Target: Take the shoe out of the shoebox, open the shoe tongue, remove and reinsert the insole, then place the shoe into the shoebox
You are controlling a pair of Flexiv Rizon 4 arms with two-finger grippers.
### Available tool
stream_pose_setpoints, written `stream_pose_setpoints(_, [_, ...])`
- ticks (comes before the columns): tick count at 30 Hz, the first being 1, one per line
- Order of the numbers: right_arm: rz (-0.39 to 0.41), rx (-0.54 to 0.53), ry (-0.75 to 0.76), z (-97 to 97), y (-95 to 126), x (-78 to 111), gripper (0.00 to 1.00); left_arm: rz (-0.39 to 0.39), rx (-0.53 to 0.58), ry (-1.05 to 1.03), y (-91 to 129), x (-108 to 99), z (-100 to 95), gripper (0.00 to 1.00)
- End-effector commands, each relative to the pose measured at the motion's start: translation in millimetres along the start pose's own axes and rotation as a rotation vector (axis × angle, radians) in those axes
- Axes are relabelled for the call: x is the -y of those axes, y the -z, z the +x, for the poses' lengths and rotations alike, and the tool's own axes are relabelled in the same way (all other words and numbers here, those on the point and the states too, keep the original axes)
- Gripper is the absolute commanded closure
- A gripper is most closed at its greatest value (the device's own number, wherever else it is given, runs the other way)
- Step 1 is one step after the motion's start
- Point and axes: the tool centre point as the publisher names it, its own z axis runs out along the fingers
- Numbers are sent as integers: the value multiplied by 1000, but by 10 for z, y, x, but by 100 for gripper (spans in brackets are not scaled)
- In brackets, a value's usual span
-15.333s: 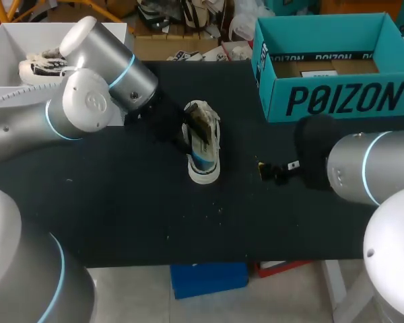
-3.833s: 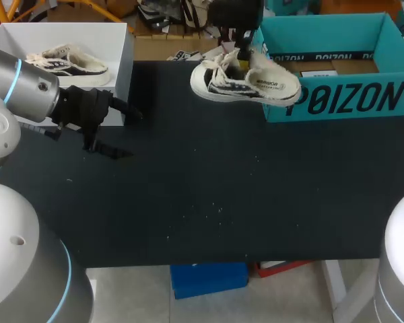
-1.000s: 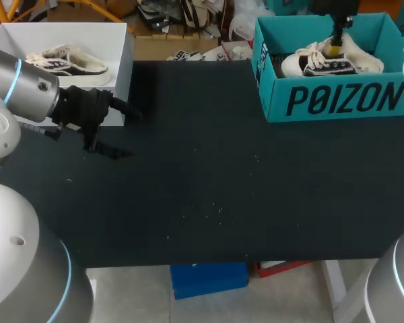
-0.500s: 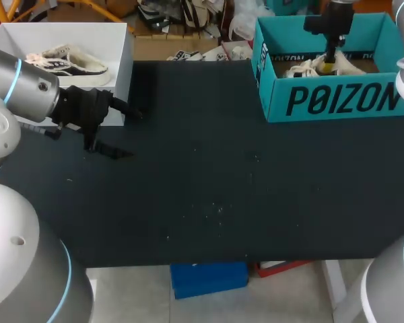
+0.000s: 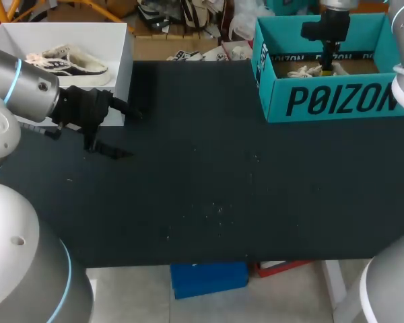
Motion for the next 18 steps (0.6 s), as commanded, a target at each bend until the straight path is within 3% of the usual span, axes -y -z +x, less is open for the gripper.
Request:
stream_pose_setpoints(1, [1,-245,-8,-28,203,28,0,-2,1,-1,-2,2,3,0])
stream_pose_setpoints(12, [-8,-132,-41,117,702,15,0,-2,1,-1,-2,2,3,0])
stream_pose_setpoints(18, [-104,-34,-70,332,1031,-28,0,-2,1,-1,-2,2,3,0])
